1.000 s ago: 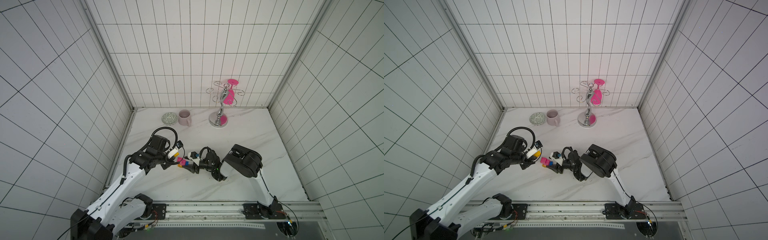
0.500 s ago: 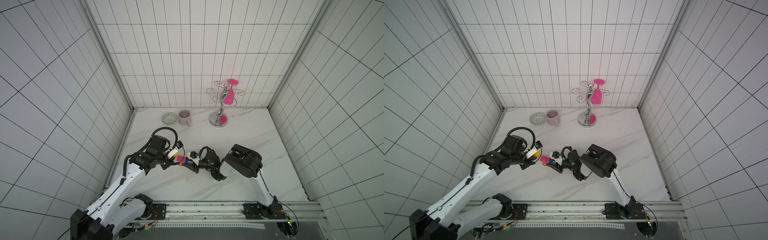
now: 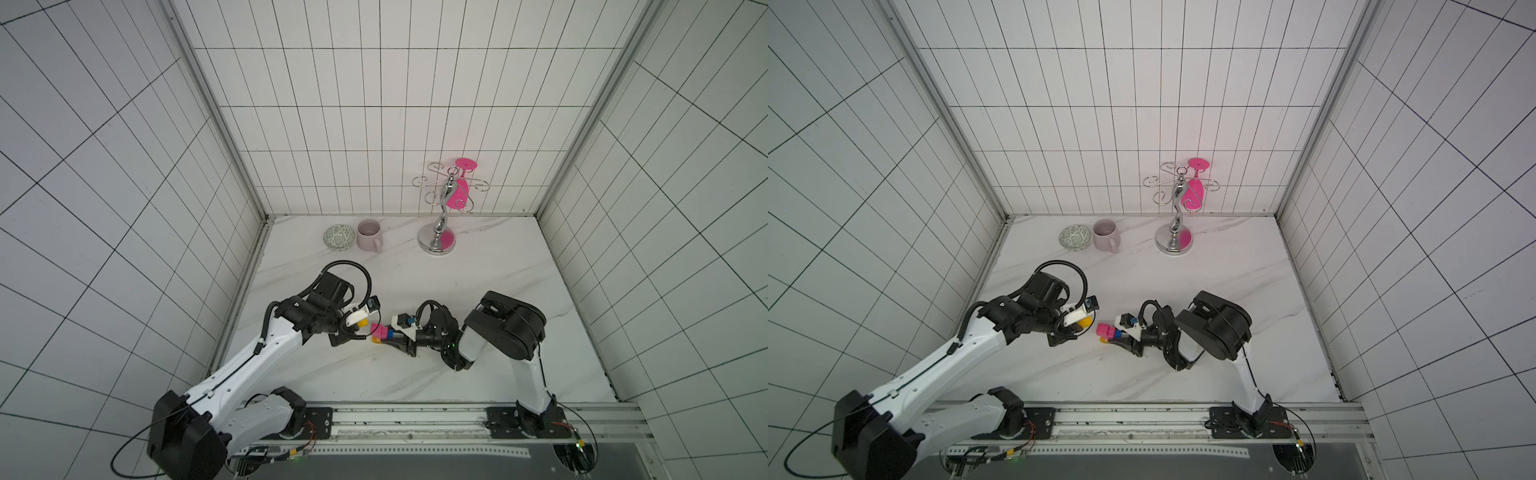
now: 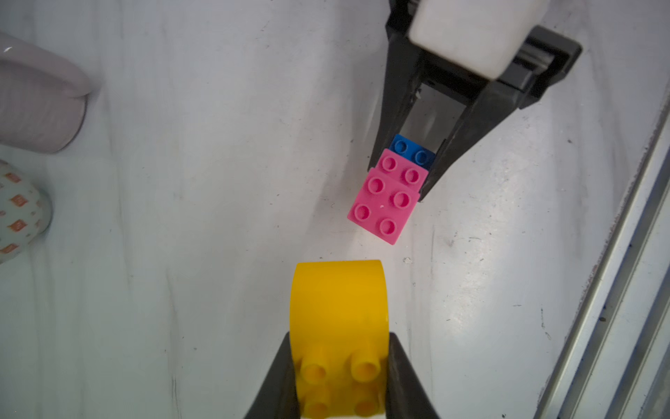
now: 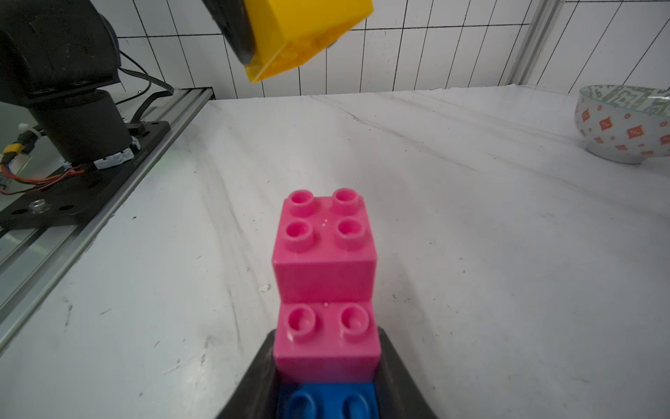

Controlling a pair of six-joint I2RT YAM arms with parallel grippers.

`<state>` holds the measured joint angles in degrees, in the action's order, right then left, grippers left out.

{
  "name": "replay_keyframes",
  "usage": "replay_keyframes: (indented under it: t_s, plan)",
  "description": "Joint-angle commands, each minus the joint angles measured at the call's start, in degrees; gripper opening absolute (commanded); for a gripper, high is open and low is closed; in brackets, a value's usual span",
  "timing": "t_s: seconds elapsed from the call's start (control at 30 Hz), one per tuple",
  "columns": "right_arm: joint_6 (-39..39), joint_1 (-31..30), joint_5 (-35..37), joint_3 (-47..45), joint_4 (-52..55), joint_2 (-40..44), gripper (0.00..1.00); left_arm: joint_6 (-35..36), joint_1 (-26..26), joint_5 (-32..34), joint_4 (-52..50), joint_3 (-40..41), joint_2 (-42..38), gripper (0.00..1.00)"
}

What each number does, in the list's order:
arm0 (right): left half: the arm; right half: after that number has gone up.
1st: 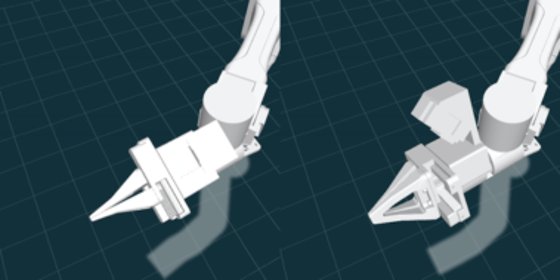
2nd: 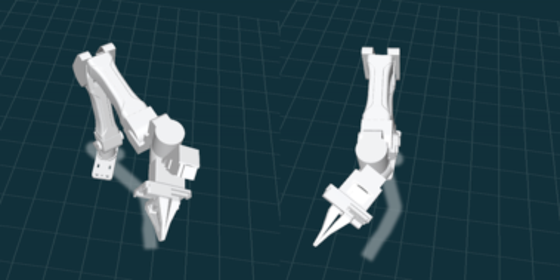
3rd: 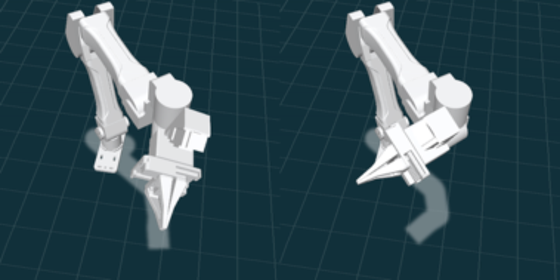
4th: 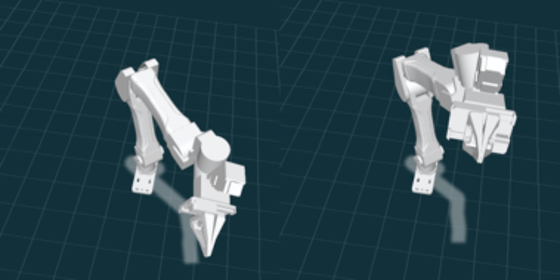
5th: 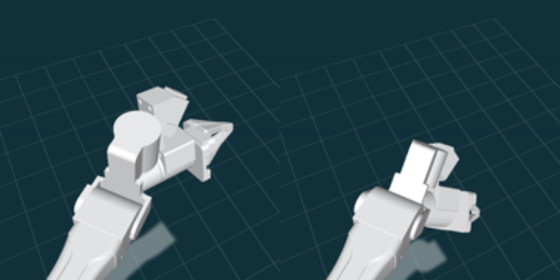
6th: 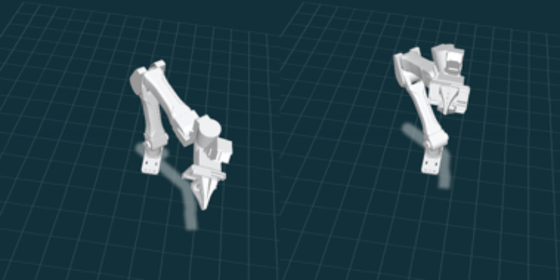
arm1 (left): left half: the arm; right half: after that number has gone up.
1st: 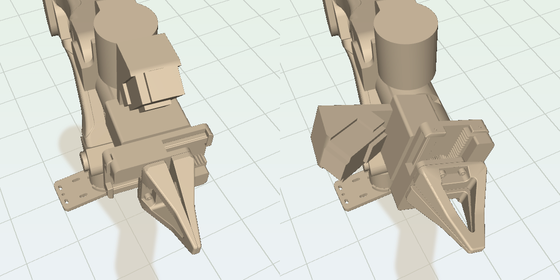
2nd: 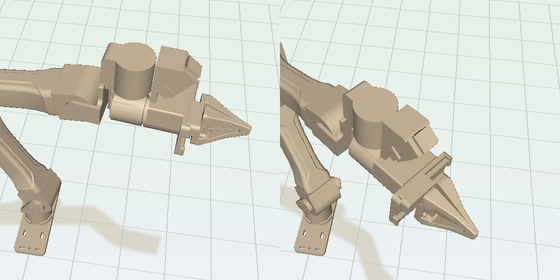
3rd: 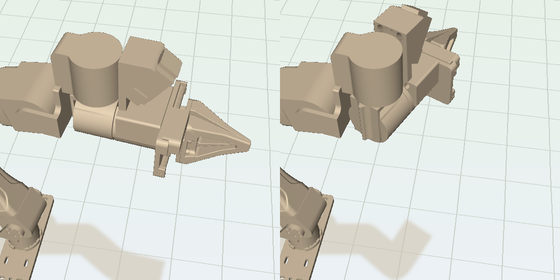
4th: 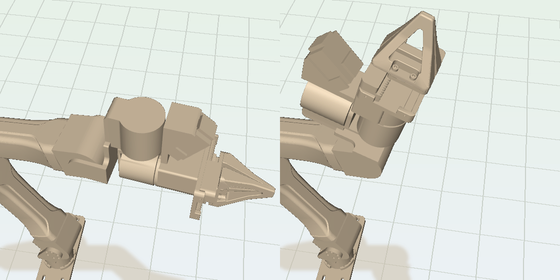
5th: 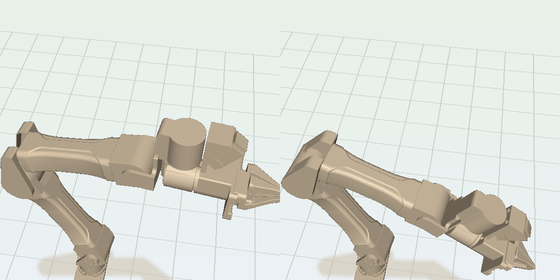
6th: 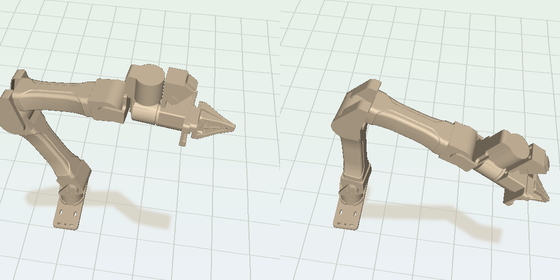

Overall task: Assemble the letter s with lego
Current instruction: Move the lego brick at the center of the board, then assemble the lego brick with the lego brick.

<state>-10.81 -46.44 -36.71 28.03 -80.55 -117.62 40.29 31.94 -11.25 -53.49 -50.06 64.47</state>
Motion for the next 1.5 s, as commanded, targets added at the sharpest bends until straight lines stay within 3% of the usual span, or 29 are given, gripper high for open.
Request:
replay_keyframes:
  t_s: [0.0,0.13,0.3,0.43,0.77,1.07,1.47]
  plan:
    - [-2.33,0.55,-2.76,-3.10,-1.47,1.34,0.32,4.79,2.36,-2.43,-2.59,-2.54,2.24,0.13]
    - [-3.36,0.55,-3.35,-3.94,-1.58,0.92,0.32,8.56,2.59,-4.87,-3.98,-4.65,4.07,0.13]
    - [-4.48,0.60,-3.78,-4.64,-1.36,1.49,0.32,12.84,3.54,-3.00,-4.82,-7.36,7.77,0.13]
    - [-5.19,0.64,-3.80,-5.14,-0.58,1.87,0.32,20.14,4.14,-4.89,-7.78,-10.82,11.62,0.12]
    - [-5.52,0.76,-3.12,-5.36,-0.48,2.31,0.32,19.54,4.72,-11.46,-4.94,-14.11,15.61,0.12]
    - [-5.45,0.98,-2.58,-5.40,-0.56,2.16,0.31,18.00,4.71,-15.92,0.67,-9.52,14.09,0.11]
    - [-4.94,0.98,-2.58,-5.09,-0.83,1.70,0.31,16.76,4.73,-16.53,5.76,-4.78,12.13,0.12]
